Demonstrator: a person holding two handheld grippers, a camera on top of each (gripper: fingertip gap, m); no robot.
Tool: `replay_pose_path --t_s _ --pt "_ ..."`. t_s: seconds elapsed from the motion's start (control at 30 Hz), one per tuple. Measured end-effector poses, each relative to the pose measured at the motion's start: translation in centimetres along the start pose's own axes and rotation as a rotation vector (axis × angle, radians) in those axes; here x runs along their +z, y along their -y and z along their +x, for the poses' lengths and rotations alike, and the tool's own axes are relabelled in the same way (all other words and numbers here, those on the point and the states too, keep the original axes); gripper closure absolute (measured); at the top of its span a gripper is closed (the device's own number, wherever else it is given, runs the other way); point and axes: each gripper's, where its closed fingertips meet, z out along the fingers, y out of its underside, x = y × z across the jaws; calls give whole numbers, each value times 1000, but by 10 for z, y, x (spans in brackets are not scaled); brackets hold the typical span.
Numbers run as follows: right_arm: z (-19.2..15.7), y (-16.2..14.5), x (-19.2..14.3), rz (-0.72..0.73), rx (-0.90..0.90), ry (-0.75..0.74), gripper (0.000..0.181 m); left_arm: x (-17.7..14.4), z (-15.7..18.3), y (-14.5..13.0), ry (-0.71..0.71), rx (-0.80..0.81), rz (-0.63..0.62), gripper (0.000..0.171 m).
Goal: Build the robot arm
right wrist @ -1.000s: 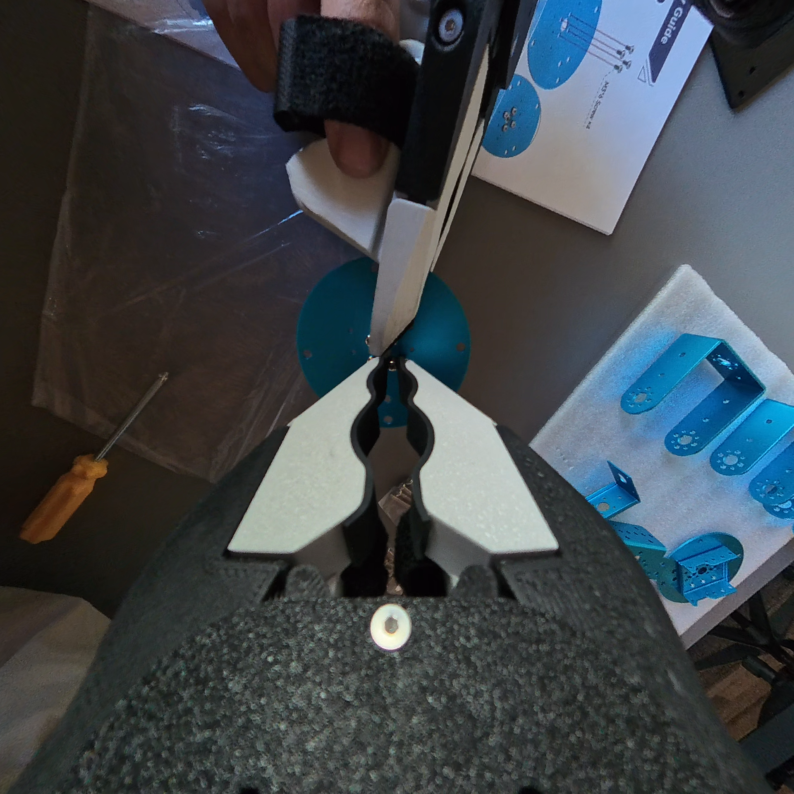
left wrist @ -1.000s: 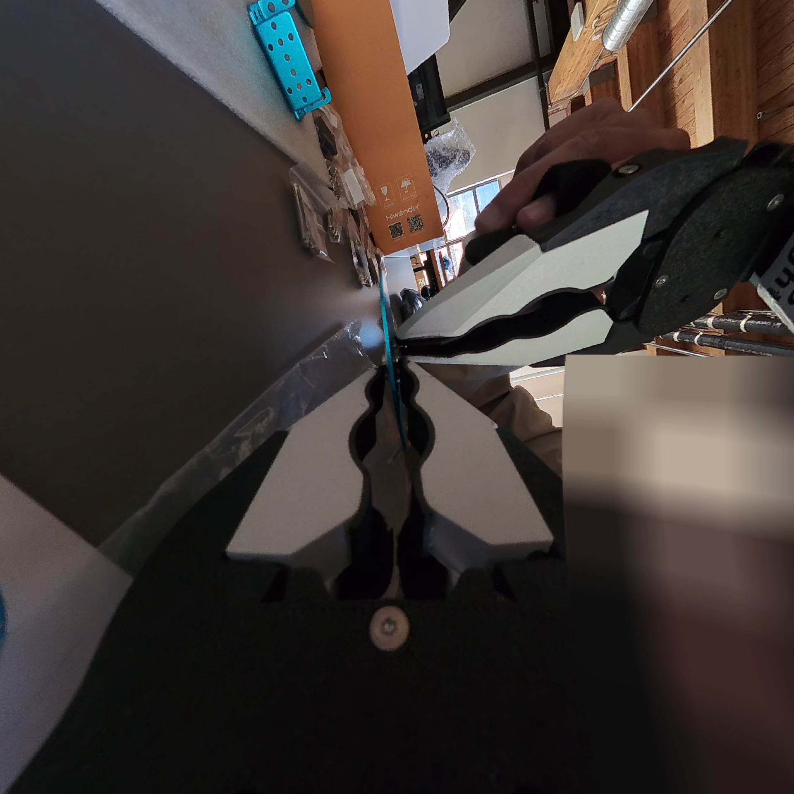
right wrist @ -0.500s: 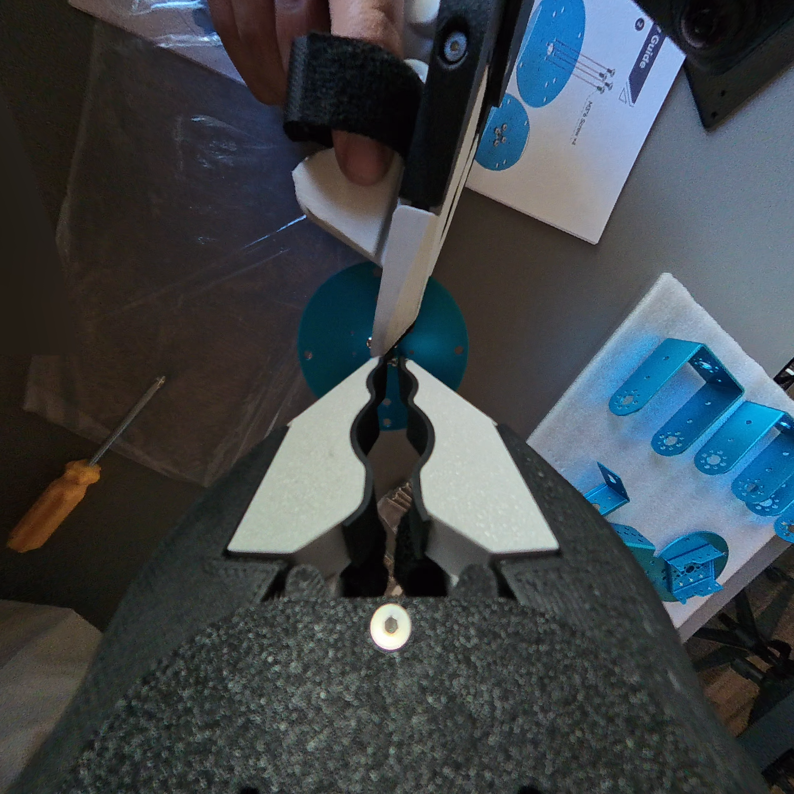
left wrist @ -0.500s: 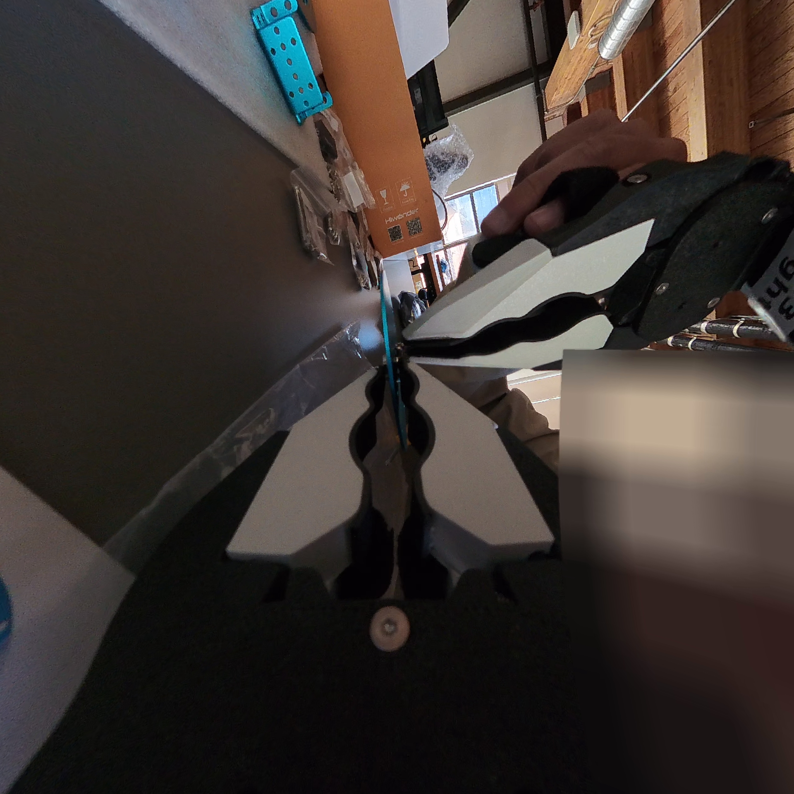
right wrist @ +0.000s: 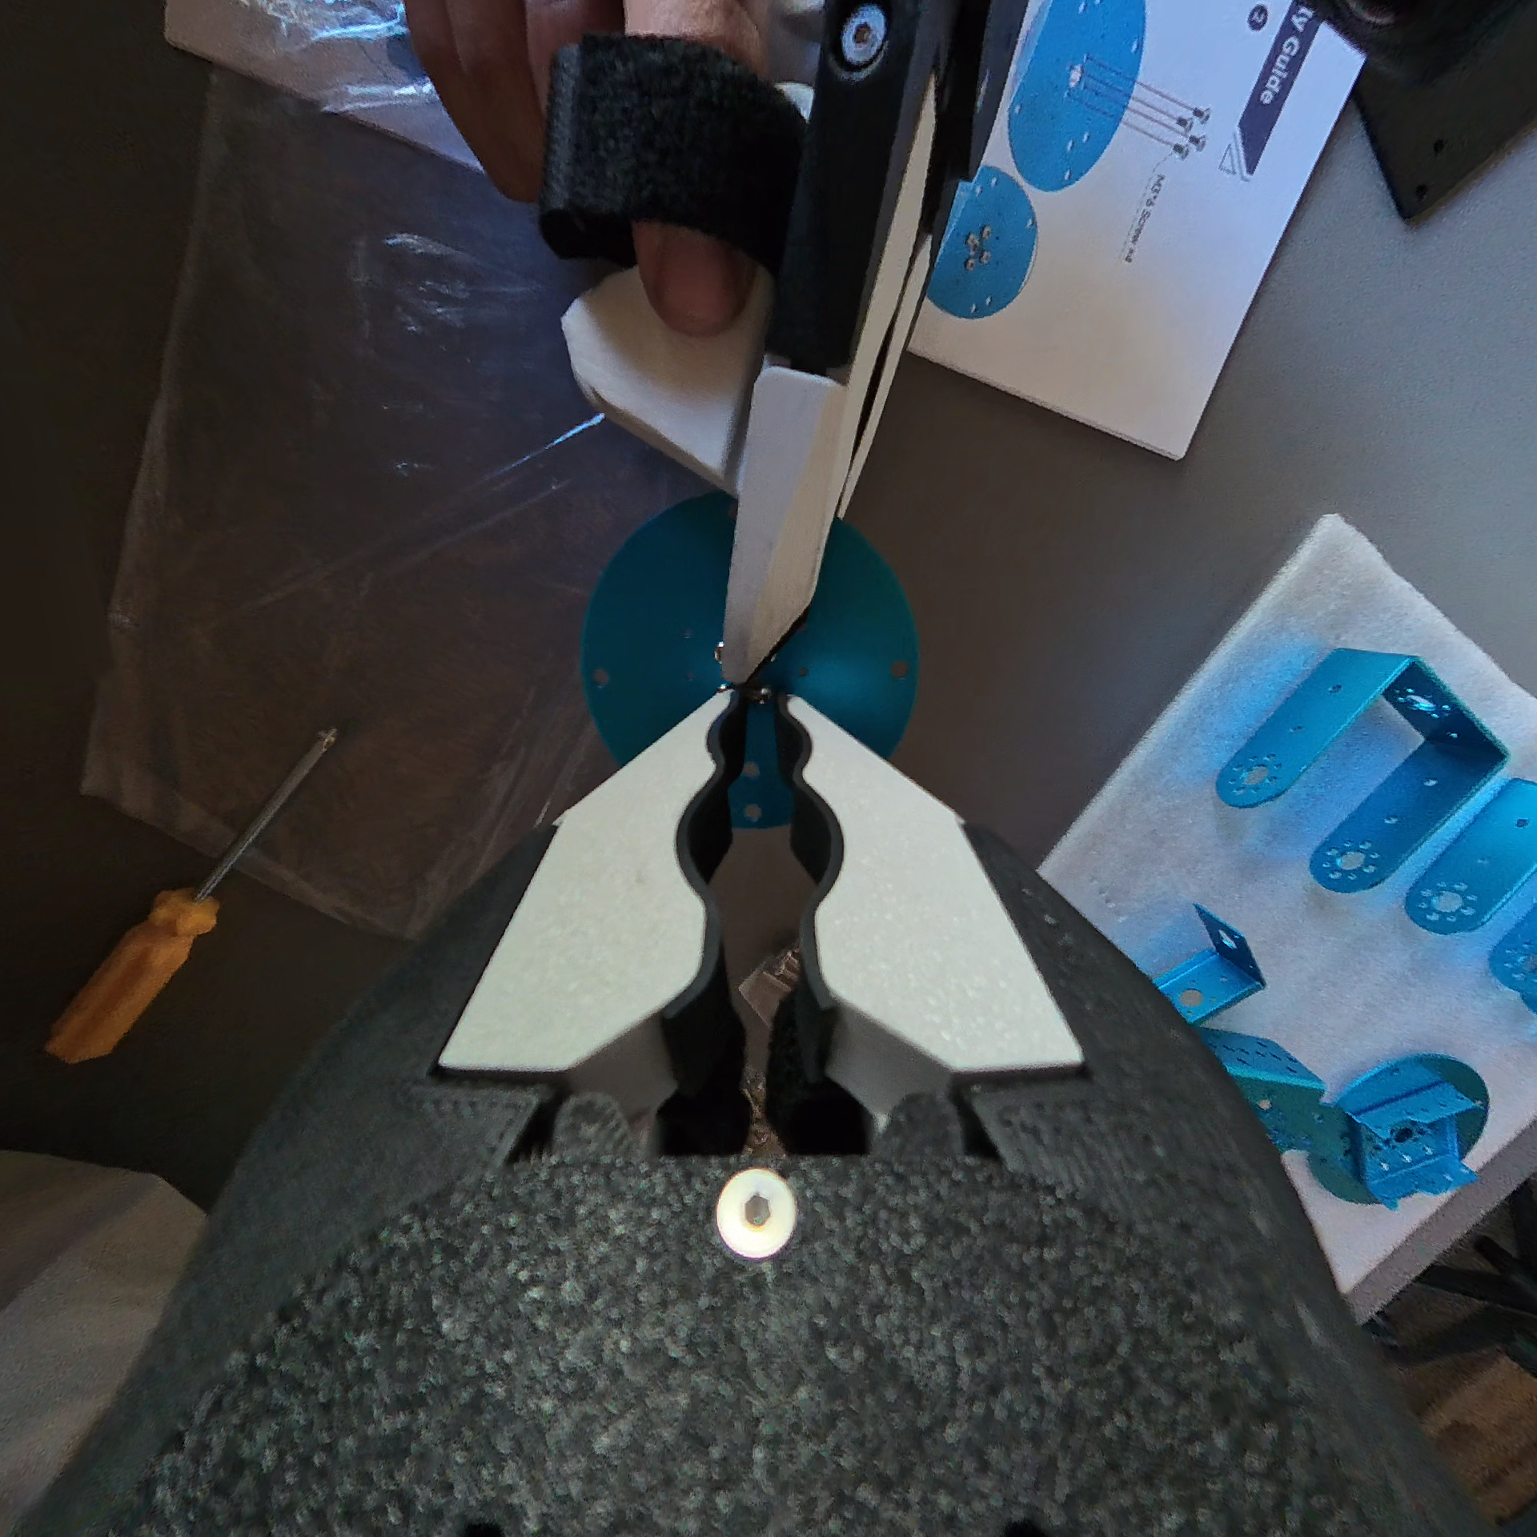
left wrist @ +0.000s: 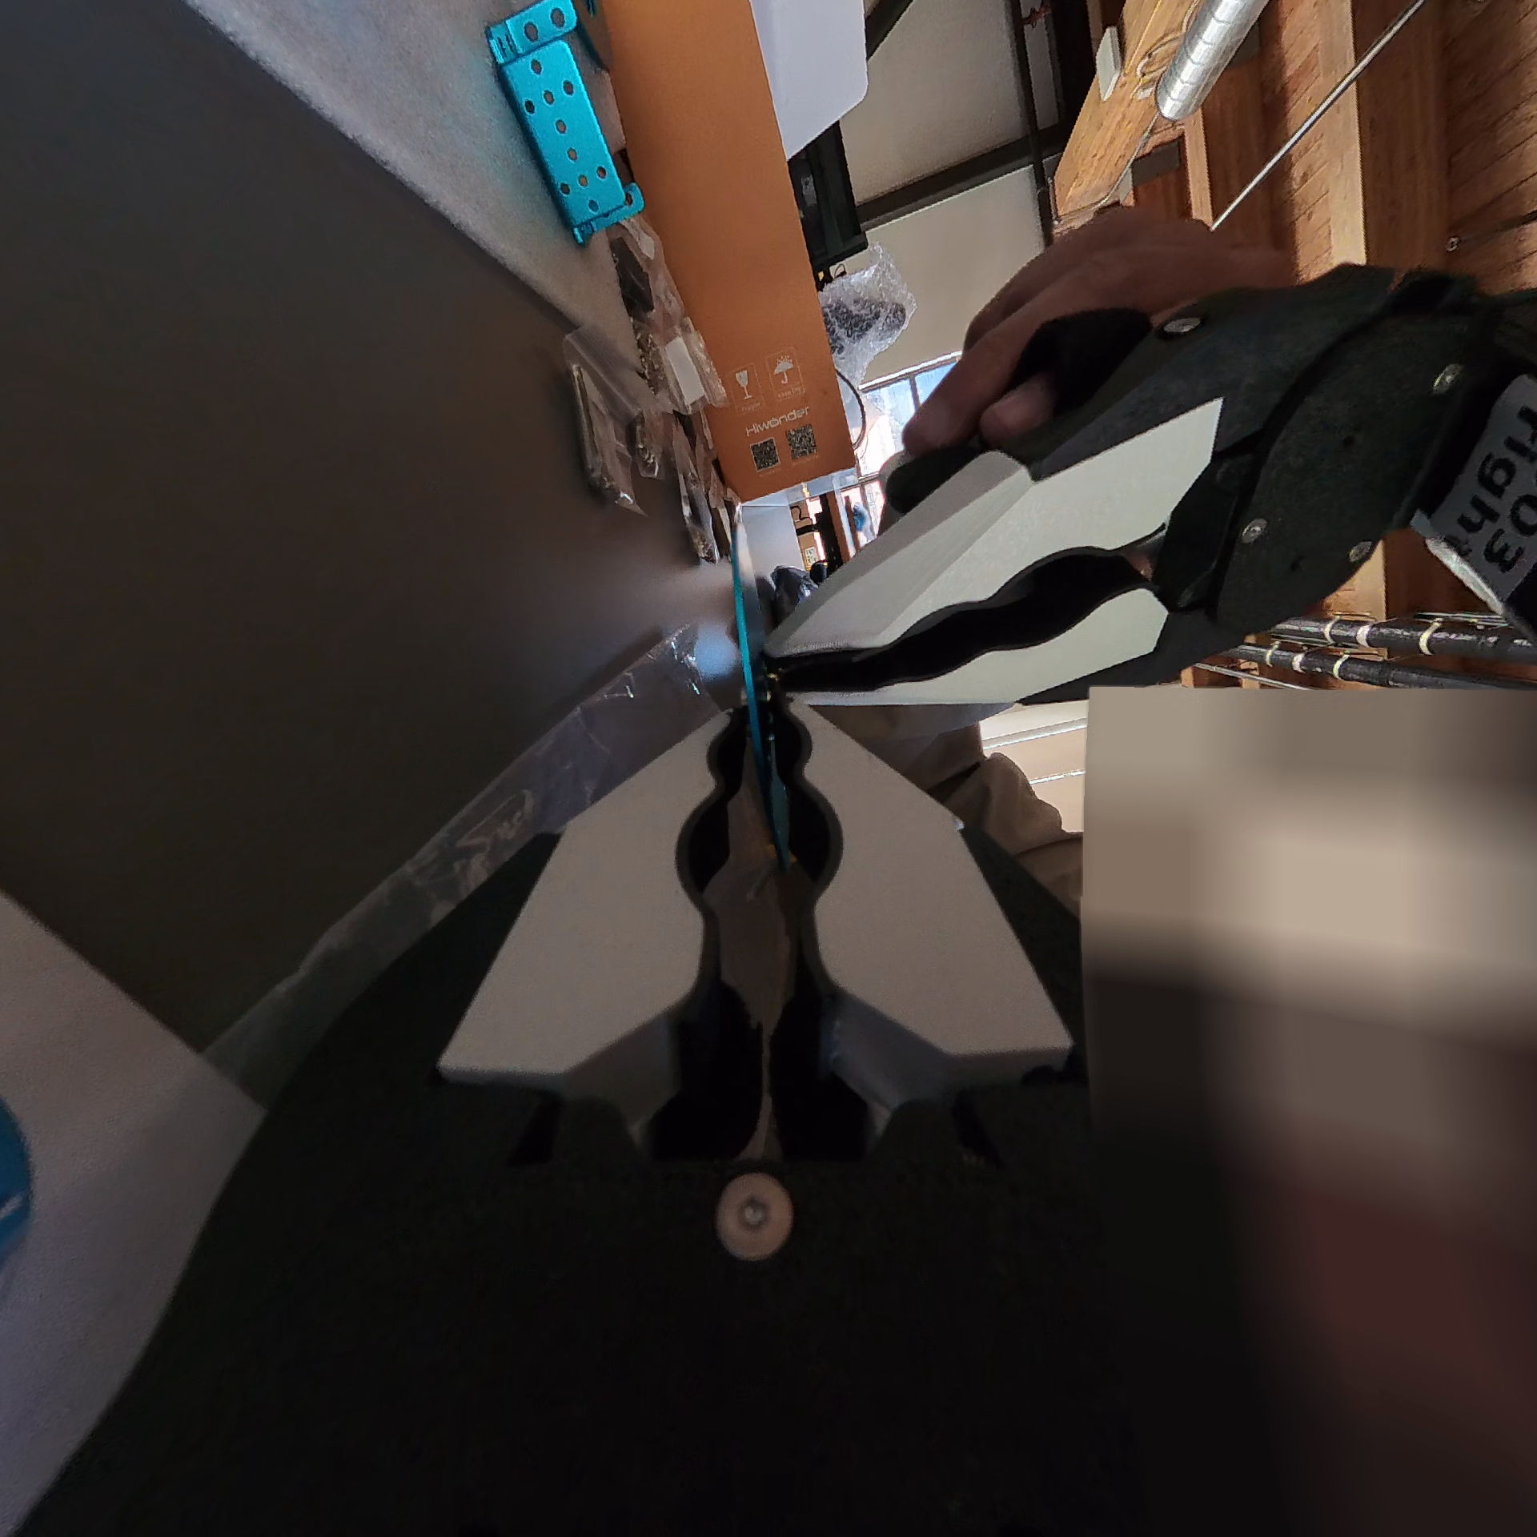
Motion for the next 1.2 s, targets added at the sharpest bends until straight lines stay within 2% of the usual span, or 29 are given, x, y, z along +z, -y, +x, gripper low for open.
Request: replay_pose_path --t_s 0.37,0.53,0.67,0.83,1.0,1.2 --pt "5 3 -2 44 -67 -75 181 -2 -1 2 2 -7 11 165" --pt "18 3 -5 45 -169 -330 181 -2 -1 2 -4 -14 13 166" --pt "19 12 -12 160 -305 -584 181 -2 -1 2 -5 -14 13 165" --pt "13 7 -13 220 -469 -822 181 -2 0 2 -7 -14 12 165" --pt "11 4 -9 192 -625 -942 181 -2 0 2 -4 -5 10 165" --pt "9 6 -8 160 -670 -952 181 -1 0 1 1 4 6 165"
